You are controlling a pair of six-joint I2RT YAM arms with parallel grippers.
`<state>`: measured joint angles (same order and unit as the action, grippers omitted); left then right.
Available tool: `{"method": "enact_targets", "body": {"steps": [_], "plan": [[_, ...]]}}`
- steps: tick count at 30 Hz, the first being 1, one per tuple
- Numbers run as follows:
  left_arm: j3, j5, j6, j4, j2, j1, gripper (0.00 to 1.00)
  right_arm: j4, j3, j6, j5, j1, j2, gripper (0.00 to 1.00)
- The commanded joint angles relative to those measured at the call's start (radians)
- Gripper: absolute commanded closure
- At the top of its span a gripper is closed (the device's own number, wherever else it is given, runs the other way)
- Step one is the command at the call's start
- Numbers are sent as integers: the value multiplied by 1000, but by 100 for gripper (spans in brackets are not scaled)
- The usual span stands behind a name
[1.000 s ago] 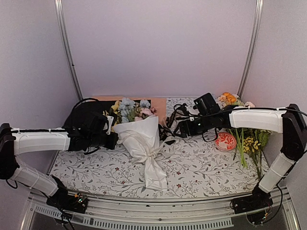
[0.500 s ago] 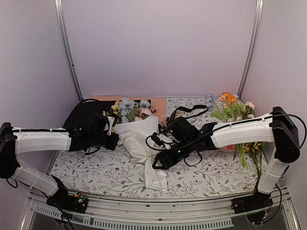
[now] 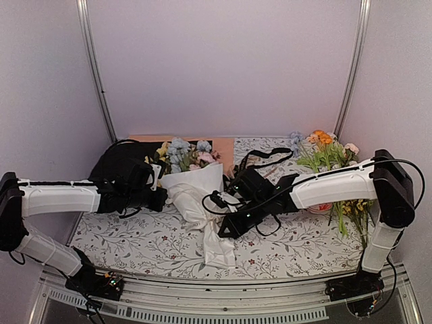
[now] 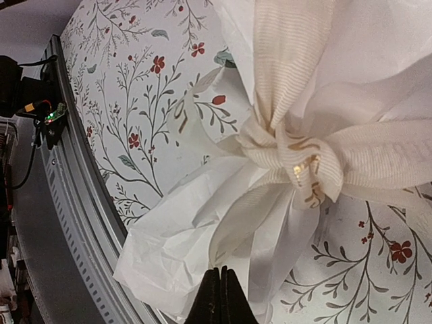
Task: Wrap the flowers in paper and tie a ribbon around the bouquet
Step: Adjust the ribbon on the folded bouquet.
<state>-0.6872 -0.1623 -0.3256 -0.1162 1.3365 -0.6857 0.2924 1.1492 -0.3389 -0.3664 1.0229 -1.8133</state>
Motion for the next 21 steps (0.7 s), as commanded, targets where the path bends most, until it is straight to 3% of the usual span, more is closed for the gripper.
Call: {"method": "enact_targets", "body": {"steps": [1, 9, 11, 13, 21], "plan": [[14, 8, -3, 14, 6, -12, 100, 11, 25, 11, -15, 6, 6, 99], [15, 2, 1, 11, 5, -12, 100, 27, -2, 19, -17, 6, 58, 98], [15, 3, 2, 12, 5, -11, 100, 22, -17, 15, 3, 6, 64, 76], [15, 2, 3, 11, 5, -12, 100, 14, -12, 21, -1, 6, 58, 68], [16, 1, 5, 3, 2, -12, 100, 19, 21, 36, -1, 11, -14, 72]]}}
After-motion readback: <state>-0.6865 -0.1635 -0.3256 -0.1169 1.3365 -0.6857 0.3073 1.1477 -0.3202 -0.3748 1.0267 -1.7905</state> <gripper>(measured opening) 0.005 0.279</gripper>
